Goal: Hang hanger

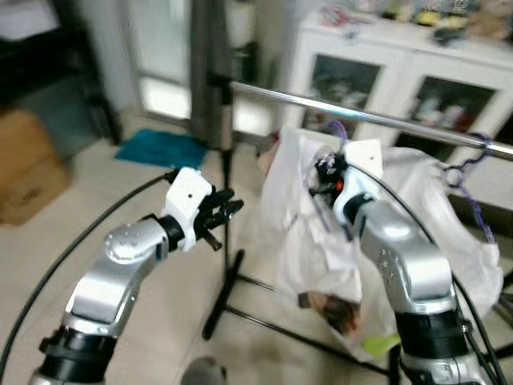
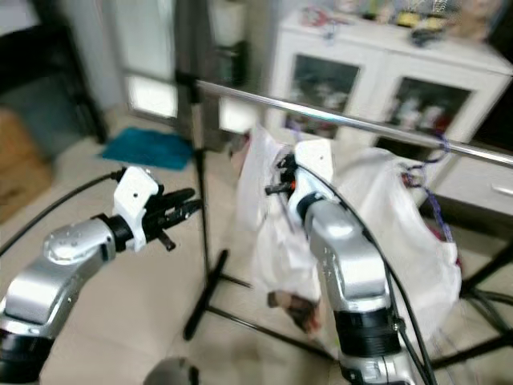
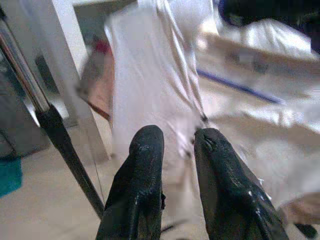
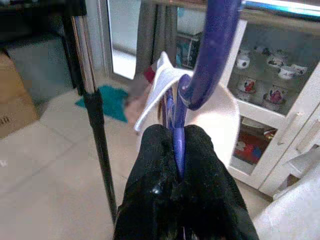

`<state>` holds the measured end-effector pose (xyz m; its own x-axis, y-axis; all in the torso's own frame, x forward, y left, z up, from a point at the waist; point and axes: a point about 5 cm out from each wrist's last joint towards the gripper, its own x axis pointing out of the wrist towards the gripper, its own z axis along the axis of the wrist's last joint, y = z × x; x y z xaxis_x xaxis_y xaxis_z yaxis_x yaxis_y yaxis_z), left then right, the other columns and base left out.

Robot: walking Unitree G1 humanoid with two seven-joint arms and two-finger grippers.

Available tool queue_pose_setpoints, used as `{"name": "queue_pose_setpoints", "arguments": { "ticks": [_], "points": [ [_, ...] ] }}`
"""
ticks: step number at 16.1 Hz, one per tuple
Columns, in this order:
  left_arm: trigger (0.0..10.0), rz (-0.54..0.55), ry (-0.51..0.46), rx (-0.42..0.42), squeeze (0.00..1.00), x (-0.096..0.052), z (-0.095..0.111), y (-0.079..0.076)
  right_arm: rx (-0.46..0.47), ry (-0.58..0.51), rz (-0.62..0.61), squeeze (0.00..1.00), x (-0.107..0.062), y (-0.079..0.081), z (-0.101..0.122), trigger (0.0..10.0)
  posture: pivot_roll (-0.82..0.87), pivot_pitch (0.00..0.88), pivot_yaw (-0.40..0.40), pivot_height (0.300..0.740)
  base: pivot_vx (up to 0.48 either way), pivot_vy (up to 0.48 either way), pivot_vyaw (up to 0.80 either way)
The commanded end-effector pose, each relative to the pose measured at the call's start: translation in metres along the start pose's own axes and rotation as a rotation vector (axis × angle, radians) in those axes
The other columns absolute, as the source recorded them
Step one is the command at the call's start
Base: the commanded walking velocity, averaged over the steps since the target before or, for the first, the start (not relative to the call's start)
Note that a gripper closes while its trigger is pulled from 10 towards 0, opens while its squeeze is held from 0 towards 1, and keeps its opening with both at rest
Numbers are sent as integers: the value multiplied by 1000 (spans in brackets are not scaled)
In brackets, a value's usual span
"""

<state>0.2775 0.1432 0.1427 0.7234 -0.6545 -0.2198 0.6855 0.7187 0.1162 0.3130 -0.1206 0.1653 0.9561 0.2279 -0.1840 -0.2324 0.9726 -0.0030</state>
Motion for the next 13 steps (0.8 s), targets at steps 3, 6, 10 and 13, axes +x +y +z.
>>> {"name": "queue_pose_setpoints", "arguments": {
  "ticks": [3,6,10,13],
  "points": [
    [10000,16,-35,17,0,5,11,3,14,3,-110,0,14,-15,4,10000,143,0,-35,740,0,0,0],
    [10000,10,-49,24,0,8,15,5,18,17,-179,0,36,-30,11,10000,148,0,-41,740,0,0,0],
    [10000,138,-107,-86,0,8,20,10,27,0,-186,0,48,-37,18,10000,160,0,-61,740,0,0,0],
    [10000,273,-135,-162,0,1,15,17,59,-60,-126,0,26,-29,8,10000,157,0,-61,740,0,0,0]
  ]
}}
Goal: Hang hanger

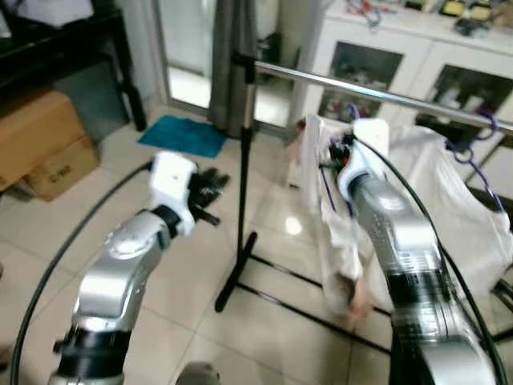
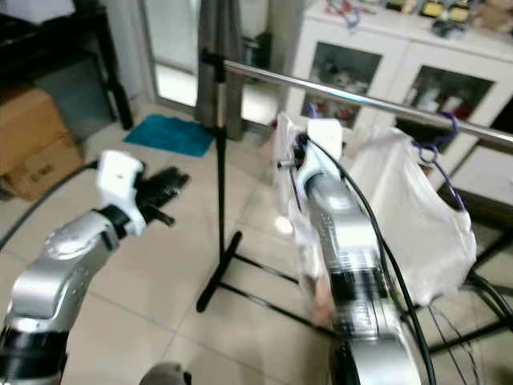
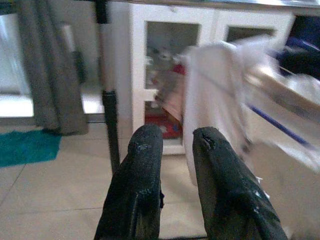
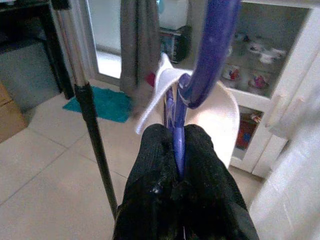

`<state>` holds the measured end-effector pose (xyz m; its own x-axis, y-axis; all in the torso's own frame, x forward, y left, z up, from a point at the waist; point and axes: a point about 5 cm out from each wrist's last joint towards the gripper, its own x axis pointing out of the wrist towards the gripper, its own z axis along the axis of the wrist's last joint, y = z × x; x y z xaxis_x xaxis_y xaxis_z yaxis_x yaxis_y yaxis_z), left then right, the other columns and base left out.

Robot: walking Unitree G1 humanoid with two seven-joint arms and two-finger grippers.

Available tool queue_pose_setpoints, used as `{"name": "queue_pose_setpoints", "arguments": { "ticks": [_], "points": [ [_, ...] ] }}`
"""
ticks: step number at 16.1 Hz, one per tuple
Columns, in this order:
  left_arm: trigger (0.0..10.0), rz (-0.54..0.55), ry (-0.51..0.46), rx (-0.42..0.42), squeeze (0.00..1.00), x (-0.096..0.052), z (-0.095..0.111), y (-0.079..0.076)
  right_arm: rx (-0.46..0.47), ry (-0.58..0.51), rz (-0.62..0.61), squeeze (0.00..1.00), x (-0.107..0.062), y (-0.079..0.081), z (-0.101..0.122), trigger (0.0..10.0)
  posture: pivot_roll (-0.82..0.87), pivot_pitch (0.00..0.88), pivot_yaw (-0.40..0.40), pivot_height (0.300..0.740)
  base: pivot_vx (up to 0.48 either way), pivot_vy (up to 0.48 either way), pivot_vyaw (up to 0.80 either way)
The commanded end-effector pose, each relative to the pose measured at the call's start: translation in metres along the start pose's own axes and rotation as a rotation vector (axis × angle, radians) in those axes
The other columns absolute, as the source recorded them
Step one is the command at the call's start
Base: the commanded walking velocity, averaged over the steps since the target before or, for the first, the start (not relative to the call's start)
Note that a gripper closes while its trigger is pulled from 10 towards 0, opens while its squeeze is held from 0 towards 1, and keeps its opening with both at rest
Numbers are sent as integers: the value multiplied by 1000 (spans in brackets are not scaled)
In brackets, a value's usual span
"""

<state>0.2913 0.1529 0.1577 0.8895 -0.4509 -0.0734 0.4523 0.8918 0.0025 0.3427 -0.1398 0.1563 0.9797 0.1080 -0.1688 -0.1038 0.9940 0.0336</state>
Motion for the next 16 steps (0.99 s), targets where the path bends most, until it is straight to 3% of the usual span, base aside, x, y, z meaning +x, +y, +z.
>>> {"name": "queue_pose_setpoints", "arguments": {
  "ticks": [1,4,7,9,12,16],
  "points": [
    [10000,11,-3,-16,0,-3,0,-2,9,-54,9,0,-12,-4,5,10000,150,0,-56,740,0,0,0],
    [10000,53,-42,-7,0,-6,1,-4,30,-82,-9,0,-47,-8,-10,10000,127,0,-42,740,0,0,0],
    [10000,59,-53,-9,0,-3,1,-6,40,-58,-58,0,-62,-11,-21,10000,126,0,-40,740,104,0,0],
    [10000,54,-59,-4,0,-2,3,-7,42,-35,-67,0,-62,-9,-23,10000,129,0,-41,740,379,0,0],
    [10000,44,-64,3,0,-4,5,-6,51,-48,-17,0,-58,2,-17,10000,133,0,-42,740,422,0,-740],
    [10000,36,-65,8,0,-4,6,-6,43,-47,4,0,-57,8,-17,10000,142,0,-47,740,474,0,0]
  ]
}}
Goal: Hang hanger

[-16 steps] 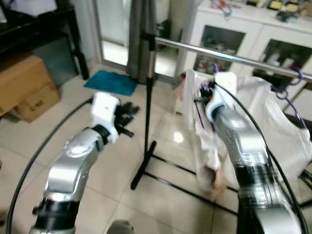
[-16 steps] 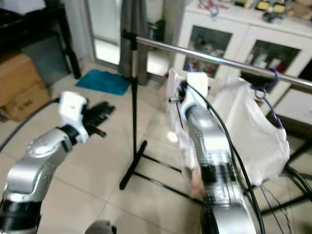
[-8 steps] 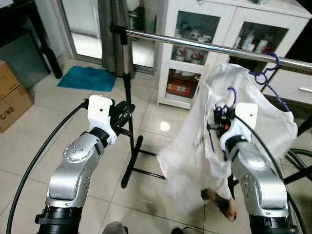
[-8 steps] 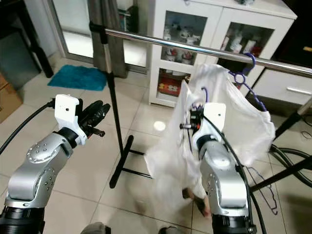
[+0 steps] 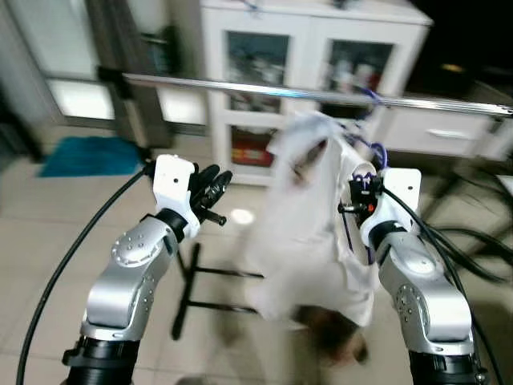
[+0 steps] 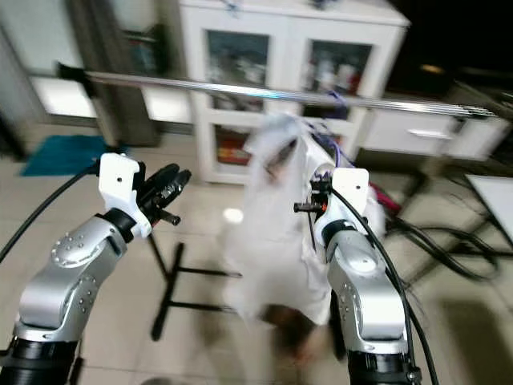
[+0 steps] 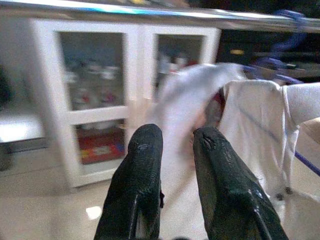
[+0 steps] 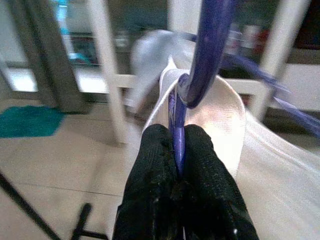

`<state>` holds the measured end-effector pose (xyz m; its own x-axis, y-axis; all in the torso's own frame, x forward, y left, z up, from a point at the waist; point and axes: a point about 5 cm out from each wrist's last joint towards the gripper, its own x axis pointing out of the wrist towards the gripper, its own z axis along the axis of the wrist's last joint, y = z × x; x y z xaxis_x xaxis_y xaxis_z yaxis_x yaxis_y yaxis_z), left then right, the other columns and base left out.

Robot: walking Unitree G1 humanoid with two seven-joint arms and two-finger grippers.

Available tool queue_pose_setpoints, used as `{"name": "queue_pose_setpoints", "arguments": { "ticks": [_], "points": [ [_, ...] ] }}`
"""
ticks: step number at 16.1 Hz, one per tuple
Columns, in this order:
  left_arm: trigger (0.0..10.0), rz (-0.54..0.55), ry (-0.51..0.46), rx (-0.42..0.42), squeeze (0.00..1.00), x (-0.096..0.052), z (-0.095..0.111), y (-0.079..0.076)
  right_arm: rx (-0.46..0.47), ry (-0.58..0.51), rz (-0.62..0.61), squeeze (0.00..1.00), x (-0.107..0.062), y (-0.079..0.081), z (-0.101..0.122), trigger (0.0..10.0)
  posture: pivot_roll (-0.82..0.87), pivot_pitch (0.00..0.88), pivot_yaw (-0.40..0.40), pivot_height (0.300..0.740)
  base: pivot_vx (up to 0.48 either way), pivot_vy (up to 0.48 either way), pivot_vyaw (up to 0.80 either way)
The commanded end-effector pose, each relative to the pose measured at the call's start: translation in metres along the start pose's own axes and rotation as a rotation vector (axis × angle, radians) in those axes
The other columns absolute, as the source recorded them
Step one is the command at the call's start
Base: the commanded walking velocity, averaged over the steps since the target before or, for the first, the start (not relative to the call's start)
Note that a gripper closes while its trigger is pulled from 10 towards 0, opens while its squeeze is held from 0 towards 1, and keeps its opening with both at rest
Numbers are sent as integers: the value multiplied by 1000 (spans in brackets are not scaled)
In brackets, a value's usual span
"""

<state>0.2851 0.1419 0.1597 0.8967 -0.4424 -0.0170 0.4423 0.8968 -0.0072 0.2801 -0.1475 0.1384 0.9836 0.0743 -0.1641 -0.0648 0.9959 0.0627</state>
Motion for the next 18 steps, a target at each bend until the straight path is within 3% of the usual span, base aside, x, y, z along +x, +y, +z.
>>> {"name": "queue_pose_setpoints", "arguments": {
  "ticks": [1,3,5,7,15,18],
  "points": [
    [10000,23,-8,21,0,-3,4,7,-9,-35,31,0,2,10,10,10000,145,0,-45,740,480,0,0],
    [10000,16,-8,23,0,-3,5,7,-67,-27,53,0,2,13,10,10000,144,0,-41,740,480,0,400],
    [10000,2,-17,13,0,-3,5,5,-39,-36,121,0,0,20,12,10000,144,0,-38,740,439,0,400],
    [10000,-23,4,11,0,-5,3,3,-56,-24,179,0,-1,25,11,10000,146,0,-38,740,0,0,0],
    [10000,-120,54,48,0,-7,-1,-3,-61,-92,206,0,-3,30,23,10000,146,0,-34,740,0,0,0],
    [10000,-180,77,69,0,-7,-1,-4,-75,-87,190,0,7,33,30,10000,146,0,-28,740,0,0,0]
  ]
}}
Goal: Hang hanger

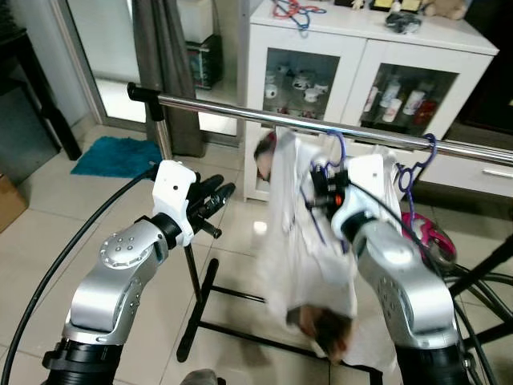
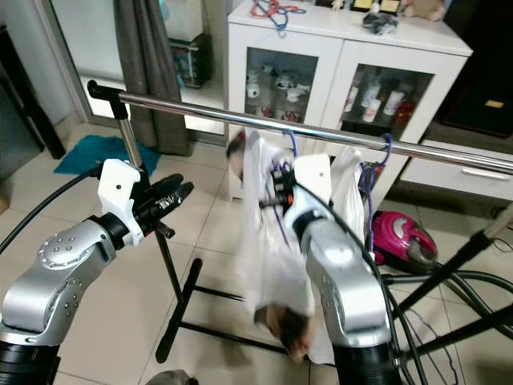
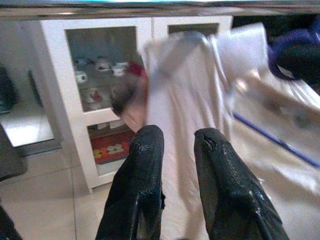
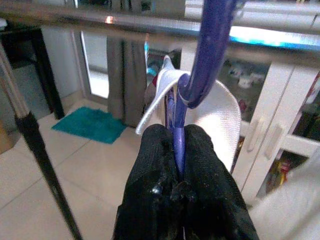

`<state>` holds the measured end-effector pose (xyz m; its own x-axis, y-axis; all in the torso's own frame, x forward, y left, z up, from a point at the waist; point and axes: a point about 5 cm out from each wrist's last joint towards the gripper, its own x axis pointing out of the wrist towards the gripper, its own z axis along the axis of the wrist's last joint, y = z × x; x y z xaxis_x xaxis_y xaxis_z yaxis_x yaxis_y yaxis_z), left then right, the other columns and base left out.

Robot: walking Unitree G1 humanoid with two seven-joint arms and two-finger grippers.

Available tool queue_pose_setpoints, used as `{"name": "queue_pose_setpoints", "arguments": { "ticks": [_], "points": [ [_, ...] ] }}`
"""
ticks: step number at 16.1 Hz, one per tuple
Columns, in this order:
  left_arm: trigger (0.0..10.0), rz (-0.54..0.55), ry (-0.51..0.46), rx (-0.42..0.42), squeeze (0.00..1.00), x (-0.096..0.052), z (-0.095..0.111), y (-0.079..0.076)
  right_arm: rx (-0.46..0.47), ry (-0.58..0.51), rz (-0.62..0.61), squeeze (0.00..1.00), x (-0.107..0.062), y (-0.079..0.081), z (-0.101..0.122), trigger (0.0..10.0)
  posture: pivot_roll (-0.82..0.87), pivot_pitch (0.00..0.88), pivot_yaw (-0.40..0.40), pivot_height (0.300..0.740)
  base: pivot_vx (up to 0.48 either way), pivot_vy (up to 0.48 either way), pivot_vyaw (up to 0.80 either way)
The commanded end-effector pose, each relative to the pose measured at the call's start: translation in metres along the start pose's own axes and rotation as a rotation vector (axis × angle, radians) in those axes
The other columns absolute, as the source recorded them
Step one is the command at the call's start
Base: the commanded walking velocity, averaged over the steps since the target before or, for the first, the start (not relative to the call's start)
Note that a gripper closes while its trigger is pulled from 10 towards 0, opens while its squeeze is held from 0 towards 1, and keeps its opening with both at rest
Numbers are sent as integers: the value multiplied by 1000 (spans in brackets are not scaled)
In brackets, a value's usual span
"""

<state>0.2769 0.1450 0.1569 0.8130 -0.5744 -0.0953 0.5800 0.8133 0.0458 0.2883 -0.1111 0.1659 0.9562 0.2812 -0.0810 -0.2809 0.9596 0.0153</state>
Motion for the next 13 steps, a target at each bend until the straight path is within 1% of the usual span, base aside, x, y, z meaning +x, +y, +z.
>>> {"name": "queue_pose_setpoints", "arguments": {
  "ticks": [1,2,3,5,6,7,8,9,13],
  "points": [
    [10000,-36,6,14,0,2,3,-2,-4,-3,-39,0,5,-6,4,10000,144,0,-24,740,0,0,0],
    [10000,-50,5,12,0,2,3,-3,-11,7,-51,0,10,-7,5,10000,144,0,-24,740,0,0,0],
    [10000,-87,12,19,0,2,3,-5,-40,61,-88,0,20,-10,3,10000,147,0,-25,740,0,0,0],
    [10000,-134,27,31,0,0,3,-9,-73,151,-115,0,33,-12,-2,10000,150,0,-24,740,0,0,0],
    [10000,-161,36,42,0,-1,2,-12,-44,218,-101,0,39,-12,-7,10000,154,0,-26,740,0,0,0],
    [10000,-178,45,49,0,-1,1,-14,8,248,-87,0,44,-10,-9,10000,154,0,-26,740,0,0,0],
    [10000,-189,52,51,0,-2,0,-15,42,265,-84,0,46,-8,-10,10000,156,0,-27,740,0,0,0],
    [10000,-196,55,51,0,-2,0,-16,34,284,-79,0,48,-7,-11,10000,156,0,-27,740,0,0,0],
    [10000,-196,55,51,0,-2,0,-16,34,284,-79,0,48,-7,-11,10000,156,0,-27,740,0,0,0]
  ]
}}
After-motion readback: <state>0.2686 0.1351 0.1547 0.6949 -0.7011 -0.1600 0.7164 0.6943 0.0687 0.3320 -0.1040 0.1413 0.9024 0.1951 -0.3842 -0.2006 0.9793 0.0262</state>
